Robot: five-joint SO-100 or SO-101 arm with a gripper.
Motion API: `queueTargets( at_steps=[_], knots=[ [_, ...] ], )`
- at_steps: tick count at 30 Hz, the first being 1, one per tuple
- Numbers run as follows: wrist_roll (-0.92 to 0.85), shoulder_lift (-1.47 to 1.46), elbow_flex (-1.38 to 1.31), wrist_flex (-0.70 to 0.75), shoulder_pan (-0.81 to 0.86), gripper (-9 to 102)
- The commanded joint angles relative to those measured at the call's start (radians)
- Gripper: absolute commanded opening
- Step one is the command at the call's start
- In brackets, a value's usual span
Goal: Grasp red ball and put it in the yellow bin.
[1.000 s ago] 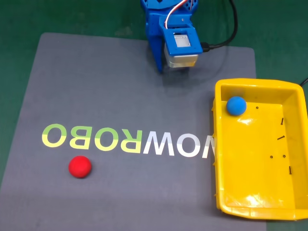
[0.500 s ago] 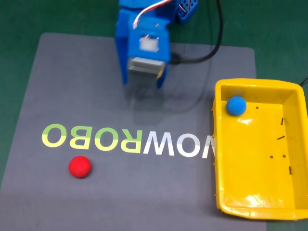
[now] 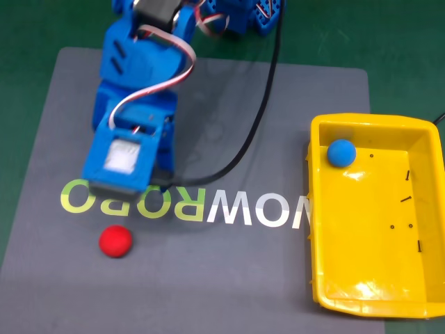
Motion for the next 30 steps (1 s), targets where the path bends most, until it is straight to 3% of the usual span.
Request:
queueTargets(
  at_steps=[1, 18, 30],
  knots=[
    [0.015, -0.086, -0.183, -0.028, 0.032, 26],
    [0.018, -0.456, -0.554, 0.005, 0.052, 27],
    [0.041, -0.572, -0.611, 0.005, 0.026, 26]
  ],
)
